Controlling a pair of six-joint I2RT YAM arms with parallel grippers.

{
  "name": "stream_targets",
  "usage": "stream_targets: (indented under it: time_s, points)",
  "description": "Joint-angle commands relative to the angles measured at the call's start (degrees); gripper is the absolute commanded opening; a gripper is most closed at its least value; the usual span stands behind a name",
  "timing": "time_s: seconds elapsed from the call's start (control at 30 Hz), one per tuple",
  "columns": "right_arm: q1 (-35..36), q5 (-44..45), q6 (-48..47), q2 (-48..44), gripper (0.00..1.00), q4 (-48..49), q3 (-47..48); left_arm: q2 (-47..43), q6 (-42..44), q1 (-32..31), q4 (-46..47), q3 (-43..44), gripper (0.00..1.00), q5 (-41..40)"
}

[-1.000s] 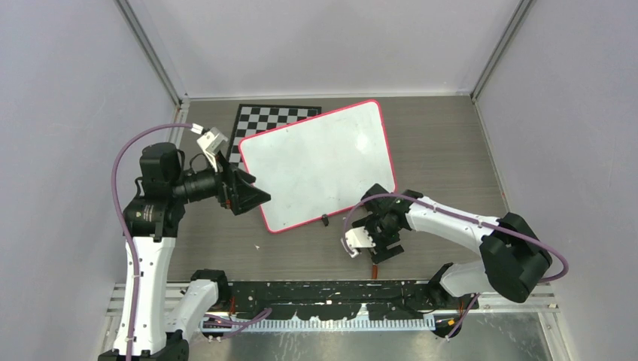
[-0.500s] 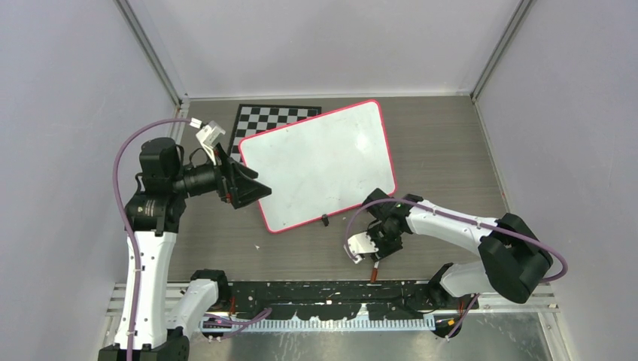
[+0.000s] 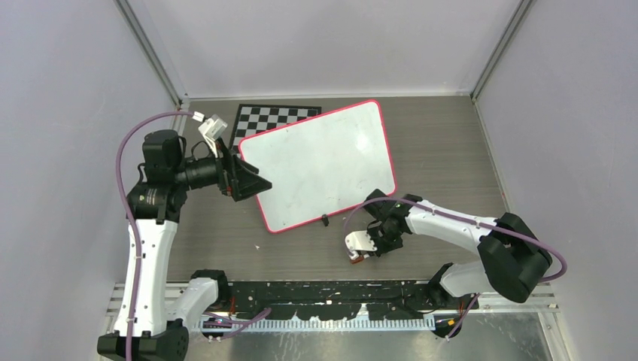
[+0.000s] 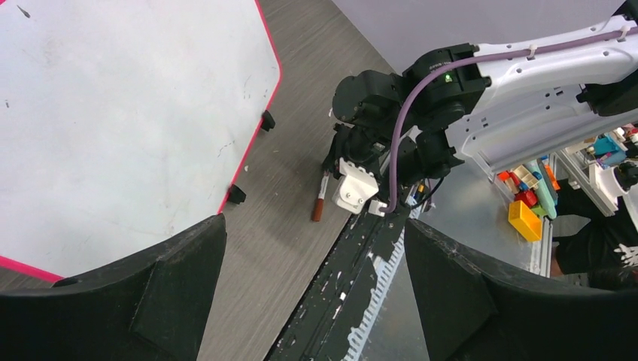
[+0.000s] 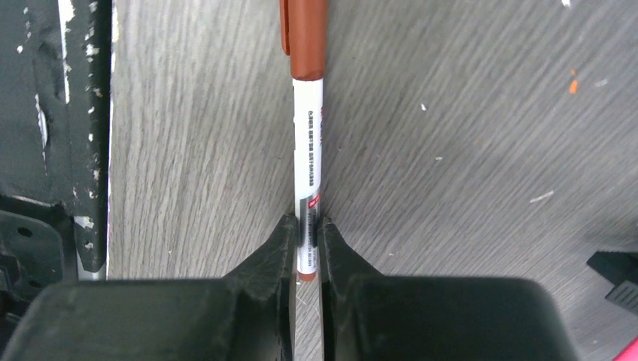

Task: Write a sentence on the whiteboard
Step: Open the whiteboard marker at the center of the board.

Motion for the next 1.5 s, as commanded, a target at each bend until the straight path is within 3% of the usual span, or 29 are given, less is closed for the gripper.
stream_targets:
  time_s: [0.0,0.1,0.3,0.67,1.0,1.17,1.47]
  points:
    - [0.0,3.5,7.4,0.8,0.08,1.9,-2.1,1.9,2.7,0.3,-2.9,3.9,0.89,0.6]
    - [0.0,2.7,12.8,-1.8,0.01,0.9,-0.5,3.0,3.9,0.3,-4.7,4.7,0.88,-0.1]
    - [0.0,-2.0,26.2,-9.4,0.01,-4.3,7.8,5.1,5.3,-0.6,-6.6,5.5,0.86,-0.4]
    - [0.0,-9.4,44.5,-12.2,0.00,-10.7,25.3,12.1,3.4,-10.8,-4.8,1.9,0.81,-2.8]
    - [2.5,-8.9,47.1,-10.6,0.00,-14.6,35.5,18.0,2.1,-21.6,-2.2,0.7,0.79,-0.2]
    - [7.9,-3.0,46.4,-8.0,0.00,-16.6,38.8,20.9,2.0,-23.9,-2.5,3.5,0.77,0.0]
    - [9.9,-1.0,44.7,-4.7,0.00,-15.9,40.9,23.0,3.0,-28.5,-2.9,0.7,0.66,2.2]
